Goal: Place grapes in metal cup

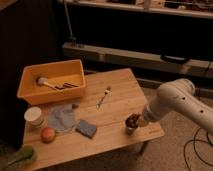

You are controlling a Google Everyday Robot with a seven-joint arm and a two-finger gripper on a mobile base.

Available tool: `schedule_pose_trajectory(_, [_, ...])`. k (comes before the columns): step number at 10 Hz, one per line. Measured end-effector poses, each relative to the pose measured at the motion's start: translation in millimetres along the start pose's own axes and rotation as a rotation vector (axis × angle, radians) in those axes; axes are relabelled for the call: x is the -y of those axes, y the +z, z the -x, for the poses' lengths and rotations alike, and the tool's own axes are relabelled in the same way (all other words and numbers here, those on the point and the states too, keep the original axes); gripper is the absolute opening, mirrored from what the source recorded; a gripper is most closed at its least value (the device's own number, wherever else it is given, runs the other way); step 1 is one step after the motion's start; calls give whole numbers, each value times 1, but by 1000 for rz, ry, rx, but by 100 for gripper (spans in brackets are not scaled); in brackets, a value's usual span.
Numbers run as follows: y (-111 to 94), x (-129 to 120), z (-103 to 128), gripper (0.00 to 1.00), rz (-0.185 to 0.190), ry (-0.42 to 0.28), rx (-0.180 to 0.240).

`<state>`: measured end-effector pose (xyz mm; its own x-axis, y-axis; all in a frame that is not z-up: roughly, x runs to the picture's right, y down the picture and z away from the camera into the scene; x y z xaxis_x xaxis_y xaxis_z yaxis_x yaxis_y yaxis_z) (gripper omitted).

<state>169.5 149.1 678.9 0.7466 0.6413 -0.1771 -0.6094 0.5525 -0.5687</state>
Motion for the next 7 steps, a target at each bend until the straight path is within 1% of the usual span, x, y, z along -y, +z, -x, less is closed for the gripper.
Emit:
schedule_pose_trajectory(4, [10, 0, 3, 0, 13, 3, -7])
schedule_pose_trajectory(7, [12, 2, 2, 0, 14, 11, -12])
